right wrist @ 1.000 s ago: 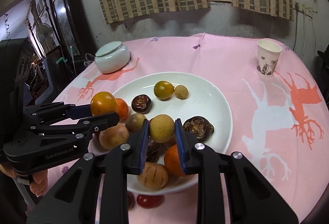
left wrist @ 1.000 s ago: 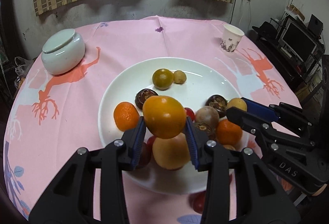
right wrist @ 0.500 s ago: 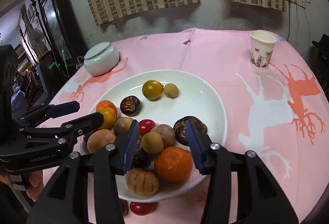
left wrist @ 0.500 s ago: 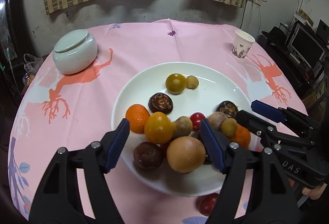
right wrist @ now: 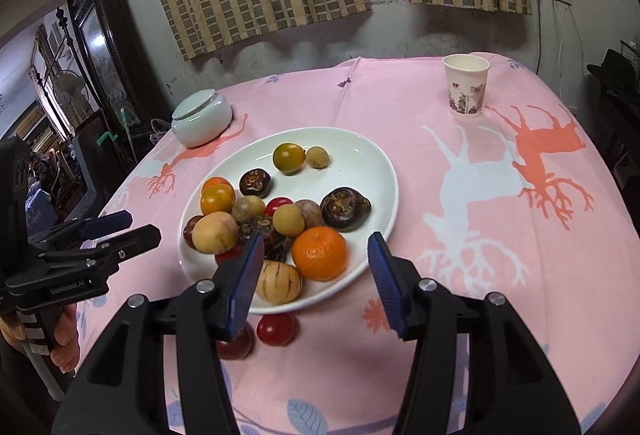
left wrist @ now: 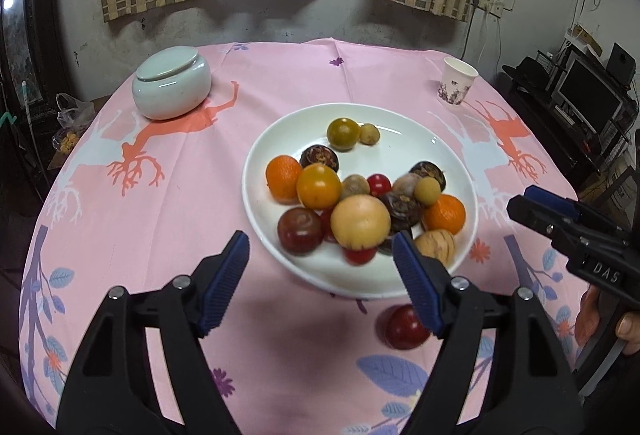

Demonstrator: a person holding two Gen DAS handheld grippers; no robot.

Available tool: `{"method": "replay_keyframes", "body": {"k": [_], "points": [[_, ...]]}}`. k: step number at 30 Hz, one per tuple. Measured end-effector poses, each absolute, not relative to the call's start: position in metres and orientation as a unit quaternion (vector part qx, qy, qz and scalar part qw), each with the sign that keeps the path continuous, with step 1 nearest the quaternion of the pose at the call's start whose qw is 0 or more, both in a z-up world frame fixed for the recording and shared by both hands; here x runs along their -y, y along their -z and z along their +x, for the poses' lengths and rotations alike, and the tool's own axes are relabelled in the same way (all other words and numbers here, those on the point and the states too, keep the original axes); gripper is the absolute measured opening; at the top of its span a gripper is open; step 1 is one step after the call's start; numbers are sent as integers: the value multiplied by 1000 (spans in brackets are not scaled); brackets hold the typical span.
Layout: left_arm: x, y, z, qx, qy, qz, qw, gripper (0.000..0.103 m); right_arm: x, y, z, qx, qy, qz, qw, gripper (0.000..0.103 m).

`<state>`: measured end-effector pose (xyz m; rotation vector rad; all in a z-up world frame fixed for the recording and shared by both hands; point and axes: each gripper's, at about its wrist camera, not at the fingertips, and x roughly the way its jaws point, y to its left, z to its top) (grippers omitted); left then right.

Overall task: Organize fruits
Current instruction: 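Grasp a dark red tomato with the left tool while the right tool grasps a red cherry tomato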

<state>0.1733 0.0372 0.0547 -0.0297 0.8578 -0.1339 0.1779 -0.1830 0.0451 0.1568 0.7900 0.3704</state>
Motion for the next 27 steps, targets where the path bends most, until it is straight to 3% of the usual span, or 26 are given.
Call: {"method": "replay_keyframes", "body": {"k": [14,27], "points": [[-6,-9,119,-446,112,24,888,83,192,-11,134,-406,-179,86,892,56],[21,19,132,-462,119,59,877,82,195,6,134,-425,-188,88,881,56]]}}
